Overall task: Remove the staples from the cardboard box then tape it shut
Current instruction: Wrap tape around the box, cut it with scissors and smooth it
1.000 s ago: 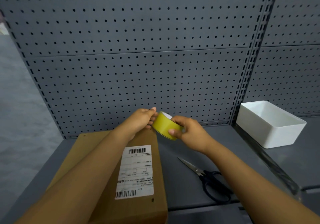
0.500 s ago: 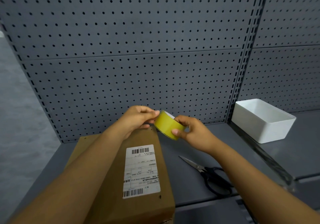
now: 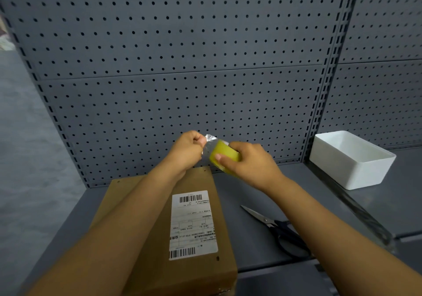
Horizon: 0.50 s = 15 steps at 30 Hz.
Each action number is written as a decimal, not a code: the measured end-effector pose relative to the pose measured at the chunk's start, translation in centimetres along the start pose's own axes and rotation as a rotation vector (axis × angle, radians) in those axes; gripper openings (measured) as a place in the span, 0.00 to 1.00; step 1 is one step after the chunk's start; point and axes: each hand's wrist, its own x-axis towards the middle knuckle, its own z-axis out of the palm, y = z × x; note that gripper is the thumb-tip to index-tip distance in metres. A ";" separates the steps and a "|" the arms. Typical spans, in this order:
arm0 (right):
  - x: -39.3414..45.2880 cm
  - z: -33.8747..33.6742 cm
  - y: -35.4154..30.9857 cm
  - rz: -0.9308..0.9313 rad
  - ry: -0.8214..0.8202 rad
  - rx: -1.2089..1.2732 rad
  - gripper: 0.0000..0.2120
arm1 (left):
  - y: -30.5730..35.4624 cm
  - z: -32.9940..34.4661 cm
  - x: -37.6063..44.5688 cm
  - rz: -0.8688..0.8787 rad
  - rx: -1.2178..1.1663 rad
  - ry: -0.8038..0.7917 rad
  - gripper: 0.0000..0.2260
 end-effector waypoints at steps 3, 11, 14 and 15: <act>0.6 0.4 0.5 0.021 -0.023 -0.029 0.18 | 0.5 -0.8 -0.2 0.020 0.027 -0.051 0.08; 3.1 0.2 2.4 0.142 -0.084 0.006 0.18 | -0.3 -0.7 -1.2 -0.018 -0.070 -0.009 0.08; 3.2 0.5 2.9 0.113 -0.144 0.098 0.13 | -1.3 -0.9 -1.1 -0.086 -0.073 0.032 0.05; 3.2 0.7 2.9 0.109 -0.163 0.128 0.12 | -1.7 -0.9 -1.0 -0.108 -0.036 0.041 0.05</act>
